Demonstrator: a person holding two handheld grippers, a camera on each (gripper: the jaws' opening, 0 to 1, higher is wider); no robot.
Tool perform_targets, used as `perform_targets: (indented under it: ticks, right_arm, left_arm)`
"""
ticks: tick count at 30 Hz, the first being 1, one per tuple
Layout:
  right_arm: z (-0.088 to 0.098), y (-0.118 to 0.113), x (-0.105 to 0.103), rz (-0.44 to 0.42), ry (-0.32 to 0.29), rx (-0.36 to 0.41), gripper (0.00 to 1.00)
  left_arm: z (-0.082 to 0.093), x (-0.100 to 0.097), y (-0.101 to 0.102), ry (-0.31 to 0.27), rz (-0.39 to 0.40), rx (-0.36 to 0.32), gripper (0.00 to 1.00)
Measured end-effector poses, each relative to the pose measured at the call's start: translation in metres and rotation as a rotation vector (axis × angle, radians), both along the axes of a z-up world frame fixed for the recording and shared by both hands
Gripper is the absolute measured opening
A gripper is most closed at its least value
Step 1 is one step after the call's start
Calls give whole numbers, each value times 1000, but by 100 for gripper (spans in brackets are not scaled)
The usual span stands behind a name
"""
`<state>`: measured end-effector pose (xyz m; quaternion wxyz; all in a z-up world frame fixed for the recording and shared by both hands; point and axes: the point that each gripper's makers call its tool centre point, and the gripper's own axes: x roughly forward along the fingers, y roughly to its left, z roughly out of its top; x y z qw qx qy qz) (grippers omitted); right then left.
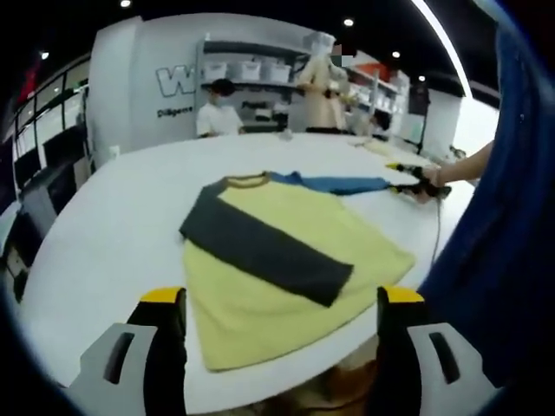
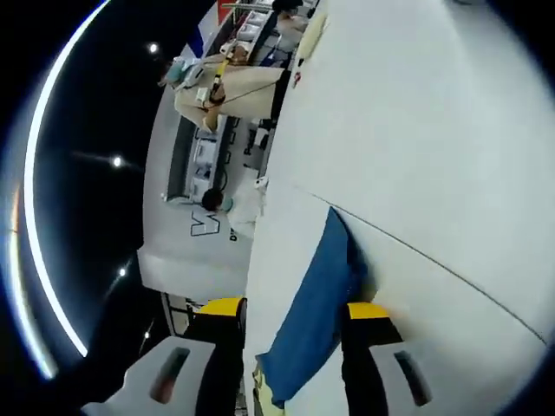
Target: Fold the garment on the visible template until the final outline fits inside the template.
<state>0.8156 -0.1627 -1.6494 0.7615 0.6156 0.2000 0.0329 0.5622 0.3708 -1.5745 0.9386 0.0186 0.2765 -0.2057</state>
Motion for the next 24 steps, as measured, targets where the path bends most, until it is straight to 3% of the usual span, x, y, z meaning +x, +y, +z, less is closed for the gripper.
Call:
perform_targets:
  ticks: [3,5,10,12,18,24]
  right_arm:
    - [-4,1,-9,-32,-10,19,36]
    - [-7,-12,-5,-125,-1,20,31]
    - [-2,-21,1,-190,-10,-39,20]
    - [-3,-21,2,-189,4,-82,0]
    - [-9,-27,5,-186,59,-189,0]
    - [2,-27,8,-182,23,-231,0]
  left_arm:
    - [-1,1,-2,-2,-10,-2,85]
    - [-1,1,-4,4,-16,-4,85]
    - [-1,-1,-2,1,-29,10,87]
    - [1,-3,-2,-3,-25,11,87]
    - [3,-14,3,0,3,13,90]
    - [1,-21,11,3,12,39,92]
